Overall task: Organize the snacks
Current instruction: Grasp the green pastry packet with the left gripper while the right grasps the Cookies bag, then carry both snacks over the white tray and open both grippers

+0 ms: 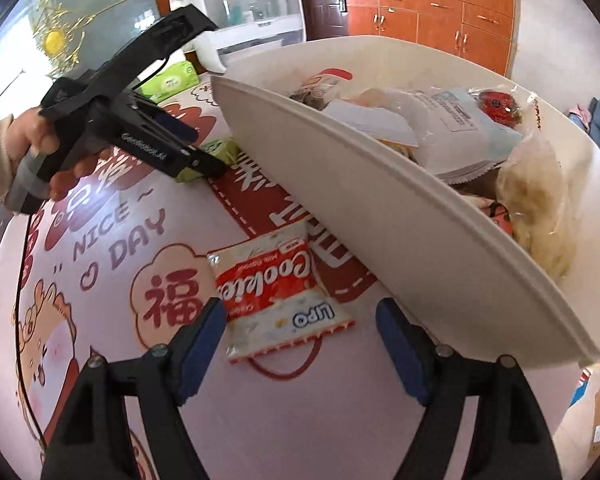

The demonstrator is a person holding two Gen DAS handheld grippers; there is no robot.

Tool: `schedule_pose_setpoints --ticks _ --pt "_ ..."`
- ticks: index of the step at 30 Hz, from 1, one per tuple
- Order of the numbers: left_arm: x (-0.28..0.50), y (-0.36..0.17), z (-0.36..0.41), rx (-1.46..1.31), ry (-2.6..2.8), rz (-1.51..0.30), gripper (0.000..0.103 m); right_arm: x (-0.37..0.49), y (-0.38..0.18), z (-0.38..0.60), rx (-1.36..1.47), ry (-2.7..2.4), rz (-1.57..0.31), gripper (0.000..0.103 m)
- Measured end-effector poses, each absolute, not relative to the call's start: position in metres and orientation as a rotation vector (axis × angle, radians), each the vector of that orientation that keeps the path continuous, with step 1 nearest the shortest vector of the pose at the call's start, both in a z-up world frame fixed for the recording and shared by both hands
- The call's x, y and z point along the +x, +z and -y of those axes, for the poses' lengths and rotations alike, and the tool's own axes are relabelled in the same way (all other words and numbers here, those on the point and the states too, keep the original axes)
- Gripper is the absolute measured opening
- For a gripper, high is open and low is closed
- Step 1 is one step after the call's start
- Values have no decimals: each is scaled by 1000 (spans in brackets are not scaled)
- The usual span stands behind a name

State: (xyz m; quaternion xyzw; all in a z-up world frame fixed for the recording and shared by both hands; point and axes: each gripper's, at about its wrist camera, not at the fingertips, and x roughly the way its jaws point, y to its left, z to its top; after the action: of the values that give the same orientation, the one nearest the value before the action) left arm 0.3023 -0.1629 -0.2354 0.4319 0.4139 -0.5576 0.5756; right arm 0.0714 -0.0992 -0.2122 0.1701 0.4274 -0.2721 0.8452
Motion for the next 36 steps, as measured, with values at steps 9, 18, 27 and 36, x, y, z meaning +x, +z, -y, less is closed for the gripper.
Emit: schedule_pose_setpoints --ticks 9,18,27,36 --pt "285 -232 157 1050 -1389 -934 36 91 -219 95 264 -572 -939 76" --pt "273 -228 114 1038 -1363 -946 35 96 -216 91 210 -518 -943 49" --pt "254 -222 54 954 -1136 -953 35 89 -209 80 186 -496 -926 46" --pt "209 -173 -3 719 -987 -1012 35 78 -157 59 99 -441 -836 46"
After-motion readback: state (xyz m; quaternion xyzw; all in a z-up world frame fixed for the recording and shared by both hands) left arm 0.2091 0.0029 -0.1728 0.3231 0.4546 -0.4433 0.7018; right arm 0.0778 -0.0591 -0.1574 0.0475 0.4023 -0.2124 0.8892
